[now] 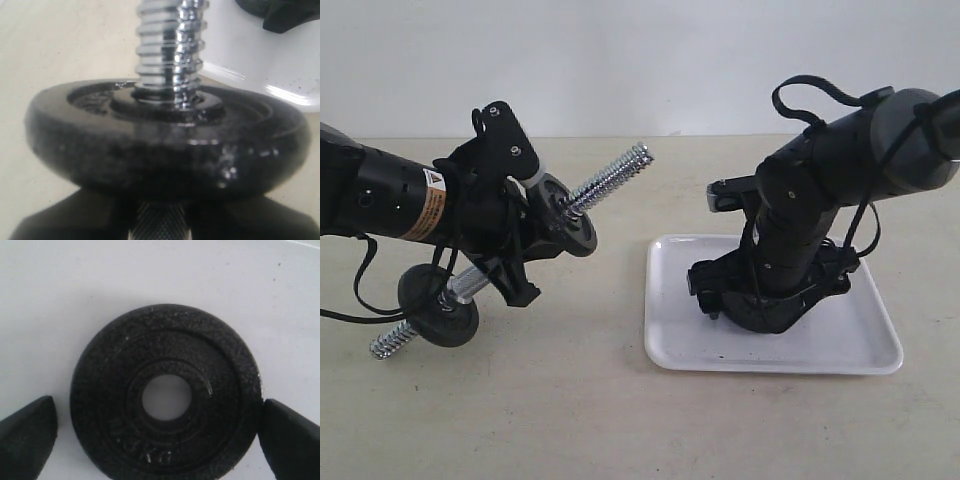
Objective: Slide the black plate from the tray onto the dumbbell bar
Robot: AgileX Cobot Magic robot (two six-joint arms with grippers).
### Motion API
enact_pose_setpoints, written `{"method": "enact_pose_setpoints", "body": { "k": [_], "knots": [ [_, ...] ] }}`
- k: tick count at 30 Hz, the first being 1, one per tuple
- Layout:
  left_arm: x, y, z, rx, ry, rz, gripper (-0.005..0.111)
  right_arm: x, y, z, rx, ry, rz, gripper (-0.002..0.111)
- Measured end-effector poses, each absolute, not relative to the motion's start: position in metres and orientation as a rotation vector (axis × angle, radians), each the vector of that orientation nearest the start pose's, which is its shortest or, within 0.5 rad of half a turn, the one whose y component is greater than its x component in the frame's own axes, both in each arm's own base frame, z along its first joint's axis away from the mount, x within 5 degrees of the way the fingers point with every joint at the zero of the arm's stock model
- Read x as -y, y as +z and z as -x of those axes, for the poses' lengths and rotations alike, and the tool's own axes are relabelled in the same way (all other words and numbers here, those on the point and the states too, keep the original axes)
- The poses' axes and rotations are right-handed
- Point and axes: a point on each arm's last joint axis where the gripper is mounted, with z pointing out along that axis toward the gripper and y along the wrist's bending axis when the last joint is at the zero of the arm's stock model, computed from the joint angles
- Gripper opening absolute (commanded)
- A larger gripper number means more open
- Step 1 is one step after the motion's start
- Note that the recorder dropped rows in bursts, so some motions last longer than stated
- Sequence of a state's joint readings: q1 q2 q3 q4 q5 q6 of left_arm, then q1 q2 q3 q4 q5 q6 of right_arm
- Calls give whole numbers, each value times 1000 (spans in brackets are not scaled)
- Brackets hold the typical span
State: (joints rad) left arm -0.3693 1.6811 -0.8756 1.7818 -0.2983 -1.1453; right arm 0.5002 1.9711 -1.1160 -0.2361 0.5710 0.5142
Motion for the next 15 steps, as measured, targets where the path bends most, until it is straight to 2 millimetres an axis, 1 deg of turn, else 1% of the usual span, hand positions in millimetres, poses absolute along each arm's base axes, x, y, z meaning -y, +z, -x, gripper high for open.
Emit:
{"method": "enact_pose_setpoints", "body": {
  "k": [11, 15],
  "knots": [
    [145, 190, -303, -1956, -204, -1250, 4, -165, 121, -325, -2844, -13, 271, 104],
    [145, 190, -303, -1956, -204, -1250, 4, -169, 109, -331, -2843, 9, 262, 104]
  ]
}}
